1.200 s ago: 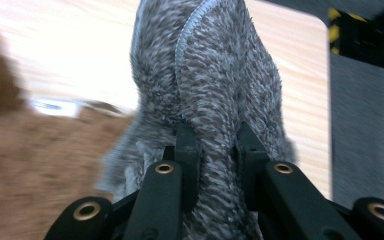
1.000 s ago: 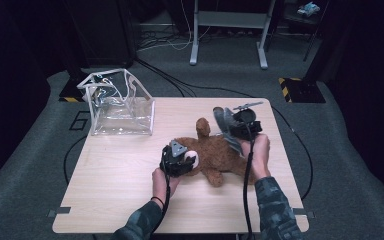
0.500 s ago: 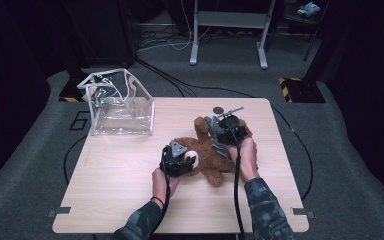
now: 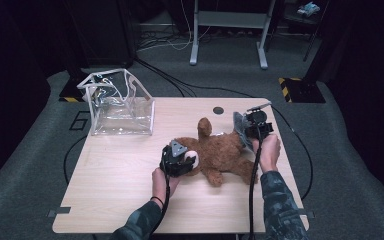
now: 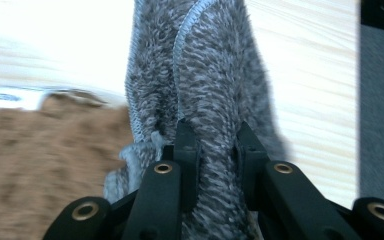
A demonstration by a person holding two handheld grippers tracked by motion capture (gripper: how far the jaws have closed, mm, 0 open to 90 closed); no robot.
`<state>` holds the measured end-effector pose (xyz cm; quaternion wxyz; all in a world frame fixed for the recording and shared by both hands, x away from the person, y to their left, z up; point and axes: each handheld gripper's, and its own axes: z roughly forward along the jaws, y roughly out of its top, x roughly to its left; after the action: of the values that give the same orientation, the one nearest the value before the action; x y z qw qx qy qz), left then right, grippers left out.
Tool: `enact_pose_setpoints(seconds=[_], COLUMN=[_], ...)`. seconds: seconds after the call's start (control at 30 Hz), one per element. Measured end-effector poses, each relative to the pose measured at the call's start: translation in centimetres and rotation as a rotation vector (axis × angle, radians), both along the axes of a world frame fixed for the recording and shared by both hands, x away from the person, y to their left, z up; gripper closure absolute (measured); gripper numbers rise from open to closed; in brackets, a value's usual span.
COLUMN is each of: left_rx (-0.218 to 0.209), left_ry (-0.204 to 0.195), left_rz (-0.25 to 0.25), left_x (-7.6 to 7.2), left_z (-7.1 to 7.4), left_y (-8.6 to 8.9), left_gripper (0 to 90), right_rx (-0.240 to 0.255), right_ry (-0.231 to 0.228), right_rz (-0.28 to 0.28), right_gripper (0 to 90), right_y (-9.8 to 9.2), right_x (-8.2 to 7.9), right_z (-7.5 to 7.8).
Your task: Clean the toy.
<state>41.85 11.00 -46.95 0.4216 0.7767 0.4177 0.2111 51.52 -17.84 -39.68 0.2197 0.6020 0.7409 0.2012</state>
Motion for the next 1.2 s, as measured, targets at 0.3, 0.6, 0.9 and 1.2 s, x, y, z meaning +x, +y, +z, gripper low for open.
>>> enact_pose_setpoints(seconds=[0.3,0.6,0.9,1.2], left_rx=[-0.006,0.0,-0.004,-0.004], left_ry=[-0.001,-0.001,-0.001,0.0], left_rz=[0.004,0.002,0.001,-0.001], left_x=[0.0,0.0,0.1,0.1], left_z=[0.0,0.0,0.0,0.0], left_y=[0.0,0.0,0.0,0.0], left_gripper=[51.5,51.4,51.4,51.3], right_rx=[0.114,0.152,0.098,0.058], right_ry=[-0.13,-0.1,-0.047,-0.048], right_rz=[0.048,0.225,0.099,0.011], right_gripper=[76.9,76.9,77.0,76.9], right_y=[-0.9,3.5,1.4,-1.6], right_x=[-3.5,-5.2,-2.9,-3.3], right_z=[3.1,1.5,-1.0,-1.0])
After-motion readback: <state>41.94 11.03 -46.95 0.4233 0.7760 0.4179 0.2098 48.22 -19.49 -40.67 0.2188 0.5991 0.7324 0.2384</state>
